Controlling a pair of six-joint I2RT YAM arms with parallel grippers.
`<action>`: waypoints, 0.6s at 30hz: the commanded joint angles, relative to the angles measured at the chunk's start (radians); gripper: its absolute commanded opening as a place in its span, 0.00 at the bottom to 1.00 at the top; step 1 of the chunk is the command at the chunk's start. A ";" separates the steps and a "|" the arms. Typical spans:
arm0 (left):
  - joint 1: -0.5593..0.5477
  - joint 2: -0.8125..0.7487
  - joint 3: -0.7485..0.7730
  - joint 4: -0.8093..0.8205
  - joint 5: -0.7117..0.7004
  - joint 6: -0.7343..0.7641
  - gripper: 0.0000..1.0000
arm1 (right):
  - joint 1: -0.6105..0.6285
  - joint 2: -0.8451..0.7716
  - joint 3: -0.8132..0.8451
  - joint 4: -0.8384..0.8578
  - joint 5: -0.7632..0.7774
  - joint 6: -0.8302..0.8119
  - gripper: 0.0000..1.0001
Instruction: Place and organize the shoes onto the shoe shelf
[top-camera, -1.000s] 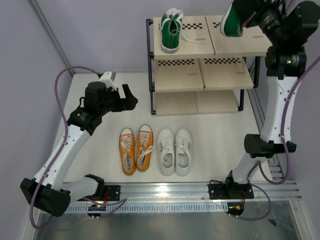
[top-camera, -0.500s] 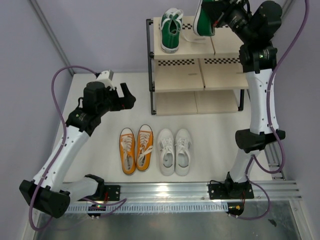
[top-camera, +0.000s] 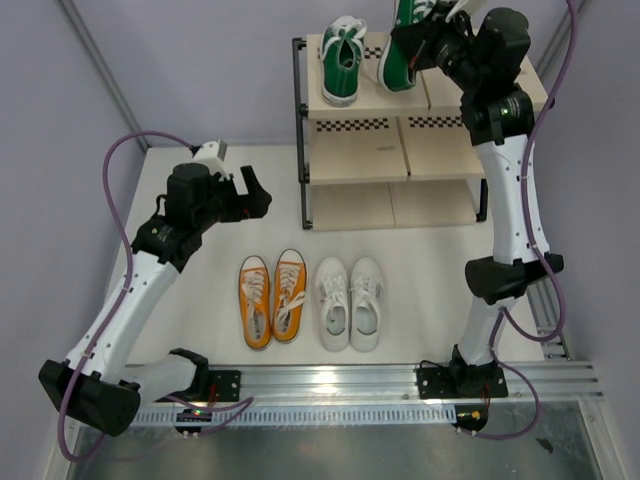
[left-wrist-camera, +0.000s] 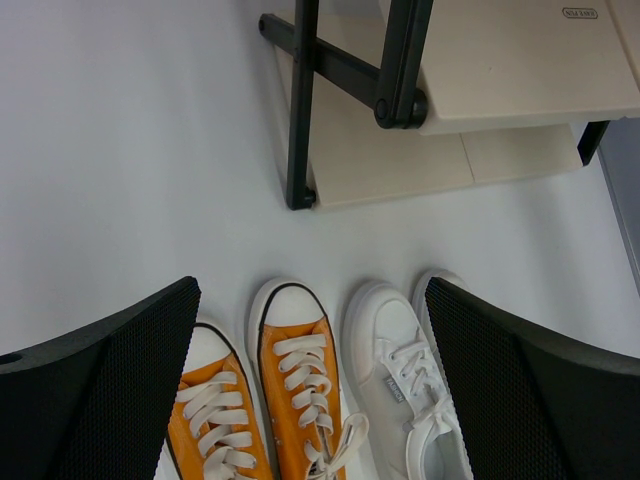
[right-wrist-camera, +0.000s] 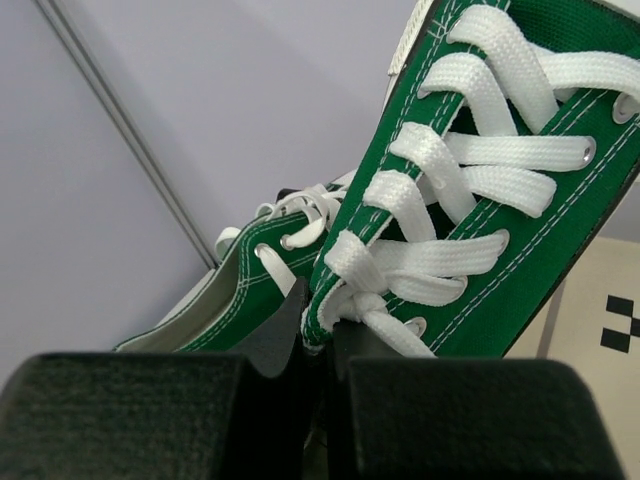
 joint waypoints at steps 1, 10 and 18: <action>-0.002 -0.013 0.017 0.019 0.001 0.006 0.99 | 0.017 -0.019 0.014 0.077 0.024 -0.043 0.03; -0.002 -0.011 0.007 0.030 0.006 0.001 0.99 | 0.031 -0.014 0.018 0.043 0.023 -0.005 0.03; -0.002 0.001 0.002 0.037 0.010 0.006 0.99 | 0.031 -0.043 0.028 0.007 0.029 0.043 0.03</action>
